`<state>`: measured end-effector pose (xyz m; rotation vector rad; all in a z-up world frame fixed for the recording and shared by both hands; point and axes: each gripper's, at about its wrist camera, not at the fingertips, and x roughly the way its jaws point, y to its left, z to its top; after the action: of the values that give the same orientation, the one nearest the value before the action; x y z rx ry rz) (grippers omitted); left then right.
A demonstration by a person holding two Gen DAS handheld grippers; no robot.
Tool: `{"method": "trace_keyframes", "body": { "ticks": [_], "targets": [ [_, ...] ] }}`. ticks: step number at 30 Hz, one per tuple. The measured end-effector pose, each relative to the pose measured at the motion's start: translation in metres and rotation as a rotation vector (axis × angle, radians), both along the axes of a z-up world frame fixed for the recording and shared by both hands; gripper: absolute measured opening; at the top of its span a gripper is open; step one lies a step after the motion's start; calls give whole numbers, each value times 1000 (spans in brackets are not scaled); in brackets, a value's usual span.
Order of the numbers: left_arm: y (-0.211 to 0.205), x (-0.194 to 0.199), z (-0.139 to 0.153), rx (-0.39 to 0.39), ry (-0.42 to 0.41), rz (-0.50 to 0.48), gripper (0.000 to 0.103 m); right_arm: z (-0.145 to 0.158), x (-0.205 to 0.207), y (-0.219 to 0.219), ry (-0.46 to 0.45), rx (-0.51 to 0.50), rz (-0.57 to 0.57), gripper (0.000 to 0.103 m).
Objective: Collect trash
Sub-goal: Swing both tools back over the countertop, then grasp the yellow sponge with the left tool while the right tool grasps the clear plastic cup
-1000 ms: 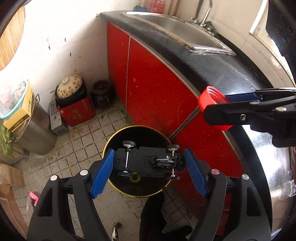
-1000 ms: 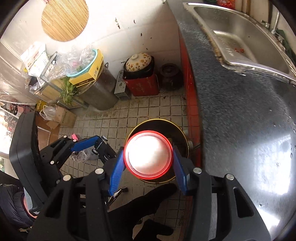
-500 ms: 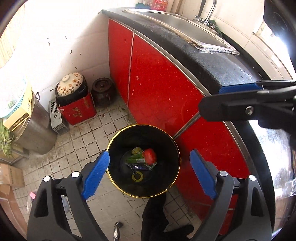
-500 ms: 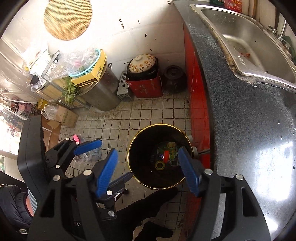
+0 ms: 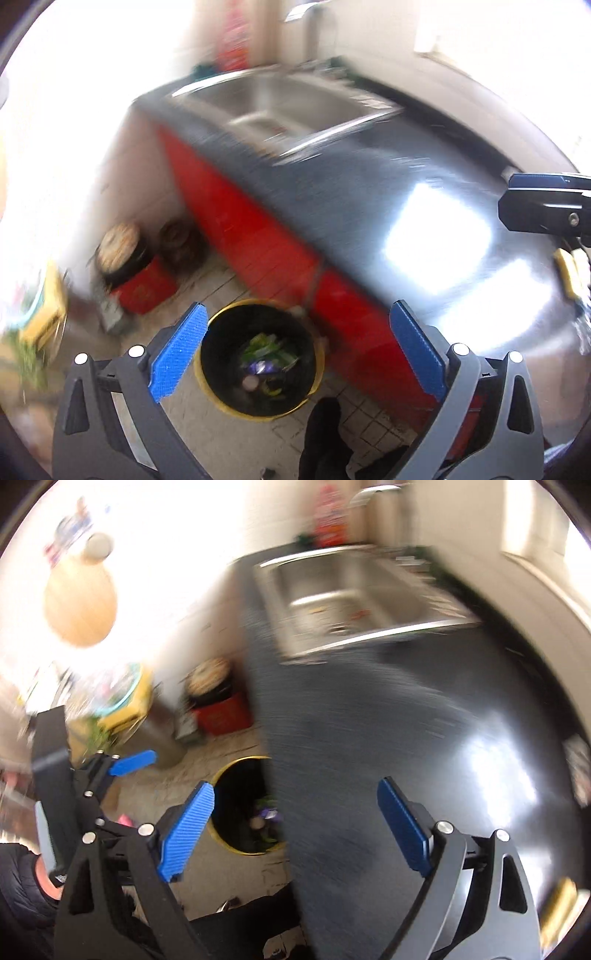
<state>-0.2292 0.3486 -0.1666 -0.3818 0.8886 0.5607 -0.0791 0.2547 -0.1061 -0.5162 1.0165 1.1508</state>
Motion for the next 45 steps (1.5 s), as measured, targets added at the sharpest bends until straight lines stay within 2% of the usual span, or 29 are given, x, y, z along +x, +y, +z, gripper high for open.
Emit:
{"method": "trace_keyframes", "body": {
  "ticks": [6,9,15,20,24,31,40,45],
  "targets": [
    [-78,85,32,42,-55,-303,96,37,61,-141,-82,29,-343,87],
    [-132,130,46,41,-87,-463,96,48,81,-223,-123,32,-528,87],
    [-238,187,61,39,-109,-699,96,56,82,-358,-165,31,-795,87],
    [-307,205,65,55,-107,-820,96,53,74,-434,-155,25,-916,87],
    [-335,204,63,56,-83,-856,96,46,71,-464,-150,18,-938,87],
    [-352,220,52,39,-44,-865,96,37,72,-476,-134,7,-908,87],
    [-376,273,14,26,29,-823,96,3,84,-476,-96,-42,-824,87],
    [-383,310,-11,-20,81,-769,96,-22,95,-472,-63,-76,-778,87]
  ]
}}
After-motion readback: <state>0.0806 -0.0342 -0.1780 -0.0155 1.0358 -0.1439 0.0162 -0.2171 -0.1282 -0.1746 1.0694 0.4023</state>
